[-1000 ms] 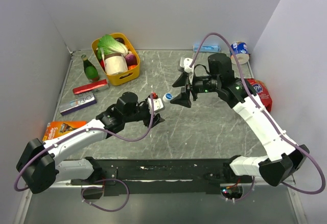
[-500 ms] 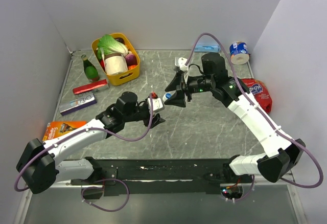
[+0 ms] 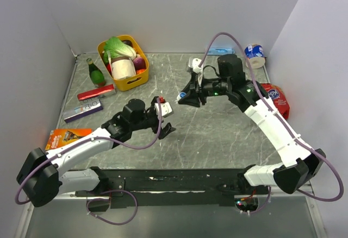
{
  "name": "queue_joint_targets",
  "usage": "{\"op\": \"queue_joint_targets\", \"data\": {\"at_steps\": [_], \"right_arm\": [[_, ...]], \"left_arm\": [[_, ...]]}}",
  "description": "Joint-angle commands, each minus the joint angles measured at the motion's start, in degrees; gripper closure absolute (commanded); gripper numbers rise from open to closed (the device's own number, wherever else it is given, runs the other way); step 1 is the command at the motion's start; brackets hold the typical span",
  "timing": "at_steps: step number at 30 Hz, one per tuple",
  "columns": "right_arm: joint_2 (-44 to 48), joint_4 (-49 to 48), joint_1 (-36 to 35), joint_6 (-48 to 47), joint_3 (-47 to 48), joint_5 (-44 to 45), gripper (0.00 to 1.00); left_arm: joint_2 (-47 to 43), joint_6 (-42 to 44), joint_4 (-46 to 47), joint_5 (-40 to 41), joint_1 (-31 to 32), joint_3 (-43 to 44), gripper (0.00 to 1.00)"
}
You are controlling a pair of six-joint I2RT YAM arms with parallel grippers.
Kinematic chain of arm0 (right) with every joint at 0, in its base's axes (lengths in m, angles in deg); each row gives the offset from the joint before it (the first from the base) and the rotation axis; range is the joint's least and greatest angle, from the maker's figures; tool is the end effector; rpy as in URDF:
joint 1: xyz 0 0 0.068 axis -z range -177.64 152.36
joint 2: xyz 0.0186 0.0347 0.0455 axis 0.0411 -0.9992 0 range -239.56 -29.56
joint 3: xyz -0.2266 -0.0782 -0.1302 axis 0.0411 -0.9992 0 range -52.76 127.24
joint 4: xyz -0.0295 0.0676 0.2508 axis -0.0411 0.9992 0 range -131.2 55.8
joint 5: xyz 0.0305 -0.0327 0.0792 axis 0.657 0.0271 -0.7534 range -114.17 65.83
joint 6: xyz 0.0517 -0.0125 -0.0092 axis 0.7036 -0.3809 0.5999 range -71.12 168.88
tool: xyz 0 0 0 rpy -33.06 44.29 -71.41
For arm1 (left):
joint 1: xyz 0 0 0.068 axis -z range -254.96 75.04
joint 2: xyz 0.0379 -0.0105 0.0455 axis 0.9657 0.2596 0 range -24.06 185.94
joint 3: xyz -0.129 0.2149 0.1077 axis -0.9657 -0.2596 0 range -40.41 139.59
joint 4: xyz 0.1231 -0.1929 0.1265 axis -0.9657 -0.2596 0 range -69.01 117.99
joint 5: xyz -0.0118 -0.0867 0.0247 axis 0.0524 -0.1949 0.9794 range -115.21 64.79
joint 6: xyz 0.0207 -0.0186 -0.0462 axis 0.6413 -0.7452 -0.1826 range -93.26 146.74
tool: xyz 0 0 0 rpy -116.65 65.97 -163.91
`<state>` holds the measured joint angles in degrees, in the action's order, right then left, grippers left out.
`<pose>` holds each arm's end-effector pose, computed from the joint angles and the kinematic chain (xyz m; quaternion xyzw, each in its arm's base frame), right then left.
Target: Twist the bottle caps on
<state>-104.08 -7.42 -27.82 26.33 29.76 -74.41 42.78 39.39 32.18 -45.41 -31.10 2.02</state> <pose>0.2206 0.1598 0.4192 -0.5427 0.5870 0.3908 0.4563 0.1825 -0.1924 0.2724 0.4706 0.6639 -0.2900 0.5037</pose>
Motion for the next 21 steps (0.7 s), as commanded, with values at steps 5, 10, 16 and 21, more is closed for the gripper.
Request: {"op": "queue_joint_targets", "data": {"at_steps": [5, 10, 16, 21], "right_arm": [[0.3, 6.0, 9.9, -6.3, 1.9, 7.7, 1.00], [-1.3, 4.9, 12.7, -8.3, -2.5, 11.9, 1.00], [-2.8, 1.4, 14.4, -8.3, -7.1, 13.8, 1.00], [-3.8, -0.7, 14.6, -7.6, -9.5, 14.1, 1.00]], "left_arm": [[-5.8, -1.4, -1.5, 6.7, -4.0, -9.0, 0.04], [-6.7, -0.7, -2.4, 6.3, -6.7, -10.4, 0.04], [-6.0, -0.7, -1.8, 5.4, -8.4, -9.5, 0.04], [-5.6, -0.8, -1.5, 4.3, -8.8, -9.3, 0.04]]}}
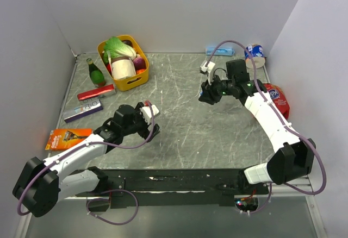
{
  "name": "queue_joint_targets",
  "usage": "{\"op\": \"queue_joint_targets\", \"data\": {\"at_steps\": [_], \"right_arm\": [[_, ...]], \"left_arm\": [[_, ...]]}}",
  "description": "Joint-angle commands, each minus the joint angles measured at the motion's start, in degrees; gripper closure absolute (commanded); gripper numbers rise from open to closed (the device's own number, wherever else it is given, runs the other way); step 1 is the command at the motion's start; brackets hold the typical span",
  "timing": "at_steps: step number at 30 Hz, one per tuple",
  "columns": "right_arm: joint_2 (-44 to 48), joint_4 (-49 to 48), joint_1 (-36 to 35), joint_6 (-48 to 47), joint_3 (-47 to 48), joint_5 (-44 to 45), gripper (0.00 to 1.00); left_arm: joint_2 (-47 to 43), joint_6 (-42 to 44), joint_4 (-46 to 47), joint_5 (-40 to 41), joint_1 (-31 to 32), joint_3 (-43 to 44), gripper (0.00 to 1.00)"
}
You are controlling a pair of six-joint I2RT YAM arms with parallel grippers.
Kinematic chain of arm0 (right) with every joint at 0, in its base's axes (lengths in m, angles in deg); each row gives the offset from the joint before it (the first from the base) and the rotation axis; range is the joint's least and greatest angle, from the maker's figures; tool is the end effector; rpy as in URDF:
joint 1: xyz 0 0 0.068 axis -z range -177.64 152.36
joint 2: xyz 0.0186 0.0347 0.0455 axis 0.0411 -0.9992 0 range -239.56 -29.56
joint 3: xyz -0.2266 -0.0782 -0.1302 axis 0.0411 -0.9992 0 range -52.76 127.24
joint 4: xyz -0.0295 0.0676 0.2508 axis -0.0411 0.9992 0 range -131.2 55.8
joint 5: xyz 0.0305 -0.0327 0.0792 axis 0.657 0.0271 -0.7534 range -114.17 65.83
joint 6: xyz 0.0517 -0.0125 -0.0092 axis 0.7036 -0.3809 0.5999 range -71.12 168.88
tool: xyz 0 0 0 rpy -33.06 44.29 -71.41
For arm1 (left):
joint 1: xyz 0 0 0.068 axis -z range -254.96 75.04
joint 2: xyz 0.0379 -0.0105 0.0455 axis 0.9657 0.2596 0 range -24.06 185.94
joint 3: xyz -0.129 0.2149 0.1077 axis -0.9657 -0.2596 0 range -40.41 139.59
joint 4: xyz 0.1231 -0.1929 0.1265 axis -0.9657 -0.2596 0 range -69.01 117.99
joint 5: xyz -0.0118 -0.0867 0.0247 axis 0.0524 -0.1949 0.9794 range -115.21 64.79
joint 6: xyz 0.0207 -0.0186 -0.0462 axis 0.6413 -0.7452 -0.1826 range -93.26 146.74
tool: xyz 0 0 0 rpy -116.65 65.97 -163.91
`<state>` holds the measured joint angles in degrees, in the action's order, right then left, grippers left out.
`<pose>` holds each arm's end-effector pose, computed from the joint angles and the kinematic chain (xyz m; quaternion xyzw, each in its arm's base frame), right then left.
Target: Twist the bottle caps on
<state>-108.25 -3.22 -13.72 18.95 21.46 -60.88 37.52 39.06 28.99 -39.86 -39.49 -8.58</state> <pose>0.2755 0.1014 0.3438 -0.4562 0.7499 0.2400 0.4146 0.1837 -0.1419 0.2239 0.4051 0.7541 -0.2089 0.4729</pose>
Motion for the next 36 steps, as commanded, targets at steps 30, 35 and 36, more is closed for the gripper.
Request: {"op": "queue_joint_targets", "data": {"at_steps": [30, 35, 36], "right_arm": [[-0.3, -8.9, 0.5, 1.9, -5.7, 1.4, 0.47], [-0.2, -9.3, 0.5, 2.6, -5.7, 2.2, 0.43], [-0.2, -9.5, 0.5, 2.7, -5.7, 2.4, 0.41]], "left_arm": [[0.6, -0.7, 3.0, -3.9, -1.5, 1.1, 0.04], [0.6, -0.7, 3.0, -4.2, -1.5, 1.2, 0.04], [0.7, -0.6, 3.1, -4.2, -1.5, 1.2, 0.04]]}}
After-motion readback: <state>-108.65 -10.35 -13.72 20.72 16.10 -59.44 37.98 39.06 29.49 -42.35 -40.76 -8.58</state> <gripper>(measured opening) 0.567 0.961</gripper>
